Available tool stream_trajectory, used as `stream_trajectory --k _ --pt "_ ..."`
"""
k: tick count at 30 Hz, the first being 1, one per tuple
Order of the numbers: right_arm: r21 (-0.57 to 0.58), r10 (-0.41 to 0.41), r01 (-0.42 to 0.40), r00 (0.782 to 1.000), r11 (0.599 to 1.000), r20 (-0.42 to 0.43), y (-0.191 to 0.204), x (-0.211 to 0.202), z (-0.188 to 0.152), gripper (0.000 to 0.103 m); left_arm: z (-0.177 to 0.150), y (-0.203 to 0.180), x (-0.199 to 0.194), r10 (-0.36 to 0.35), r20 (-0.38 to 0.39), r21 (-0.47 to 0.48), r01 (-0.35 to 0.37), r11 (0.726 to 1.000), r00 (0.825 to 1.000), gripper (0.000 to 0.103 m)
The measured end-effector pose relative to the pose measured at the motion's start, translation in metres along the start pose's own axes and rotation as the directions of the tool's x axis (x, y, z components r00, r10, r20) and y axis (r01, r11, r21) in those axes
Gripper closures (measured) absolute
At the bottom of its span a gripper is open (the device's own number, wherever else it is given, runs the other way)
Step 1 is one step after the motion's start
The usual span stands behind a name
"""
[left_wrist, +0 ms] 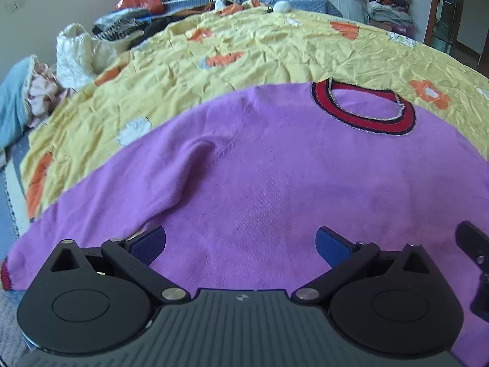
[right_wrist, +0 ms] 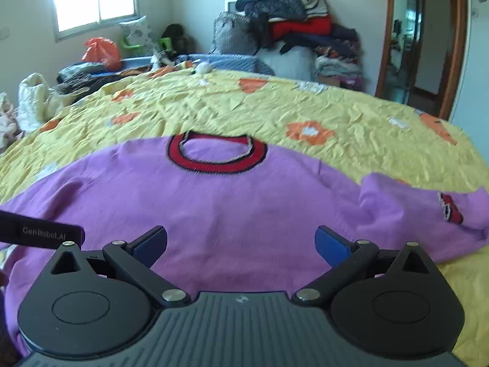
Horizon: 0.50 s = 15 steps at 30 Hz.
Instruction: Fold small clothes
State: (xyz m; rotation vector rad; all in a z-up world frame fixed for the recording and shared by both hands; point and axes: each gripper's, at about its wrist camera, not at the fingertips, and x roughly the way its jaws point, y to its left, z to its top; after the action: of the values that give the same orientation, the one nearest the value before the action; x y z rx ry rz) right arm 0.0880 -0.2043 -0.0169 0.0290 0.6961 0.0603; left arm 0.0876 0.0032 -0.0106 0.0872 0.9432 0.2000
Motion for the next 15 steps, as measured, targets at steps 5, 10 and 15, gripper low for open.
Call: stream_trajectory --k 5,10,15 --pt "-0.068 -0.01 0.012 0.999 0.998 0.034 0.001 -0.012 -0.011 0.0 -0.006 -0.002 -0.019 0.03 0.025 0.001 -0.03 1.0 0.999 0.0" --pt "-0.102 -0.001 0.009 0.998 0.995 0.071 -0.004 -0.019 -0.02 0.0 -0.008 -0.012 -0.025 0.06 0.03 0.017 -0.061 0.998 0.998 0.0" --pt "-0.105 0.068 -0.059 0.994 0.993 0.083 -0.016 -0.011 -0.018 0.0 -0.008 -0.028 -0.01 0.103 -0.001 0.042 -0.103 0.994 0.995 0.0"
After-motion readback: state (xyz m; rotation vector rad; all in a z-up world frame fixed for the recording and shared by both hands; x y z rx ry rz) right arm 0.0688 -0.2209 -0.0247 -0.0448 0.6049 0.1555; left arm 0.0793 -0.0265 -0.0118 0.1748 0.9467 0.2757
